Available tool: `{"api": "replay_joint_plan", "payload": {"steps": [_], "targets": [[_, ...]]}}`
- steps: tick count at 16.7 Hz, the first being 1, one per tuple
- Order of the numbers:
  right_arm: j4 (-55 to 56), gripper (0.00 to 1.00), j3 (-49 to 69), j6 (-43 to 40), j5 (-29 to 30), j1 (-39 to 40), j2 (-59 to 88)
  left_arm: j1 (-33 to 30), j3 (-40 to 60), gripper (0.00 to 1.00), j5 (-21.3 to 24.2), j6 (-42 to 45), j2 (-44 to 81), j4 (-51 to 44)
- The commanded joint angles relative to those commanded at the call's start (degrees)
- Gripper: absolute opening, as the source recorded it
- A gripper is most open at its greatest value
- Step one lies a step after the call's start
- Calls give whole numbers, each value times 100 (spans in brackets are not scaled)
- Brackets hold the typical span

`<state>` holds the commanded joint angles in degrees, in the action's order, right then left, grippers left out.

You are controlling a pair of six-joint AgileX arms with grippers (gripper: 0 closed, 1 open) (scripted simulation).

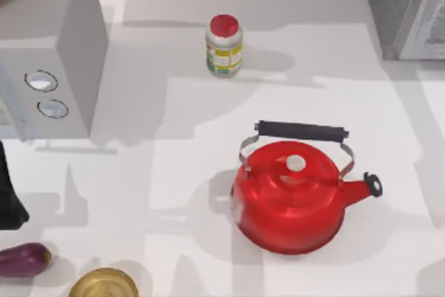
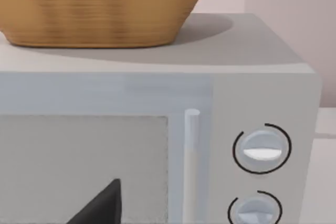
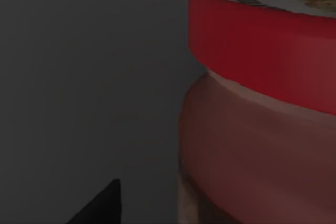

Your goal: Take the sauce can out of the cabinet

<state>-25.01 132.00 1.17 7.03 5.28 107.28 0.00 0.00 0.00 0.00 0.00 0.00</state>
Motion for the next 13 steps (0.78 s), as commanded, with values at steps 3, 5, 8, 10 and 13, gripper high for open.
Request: {"api": "replay_joint_plan", "payload": {"steps": [3, 5, 8, 10, 13], "targets": [[0, 100, 0, 0, 0, 0, 0, 0, 0, 100, 0, 0, 0, 0], [0, 85, 0, 0, 0, 0, 0, 0, 0, 100, 0, 0, 0, 0], [0, 62, 0, 0, 0, 0, 0, 0, 0, 100, 0, 0, 0, 0], [0, 47, 0, 0, 0, 0, 0, 0, 0, 100, 0, 0, 0, 0], [0, 25, 0, 0, 0, 0, 0, 0, 0, 100, 0, 0, 0, 0]]}}
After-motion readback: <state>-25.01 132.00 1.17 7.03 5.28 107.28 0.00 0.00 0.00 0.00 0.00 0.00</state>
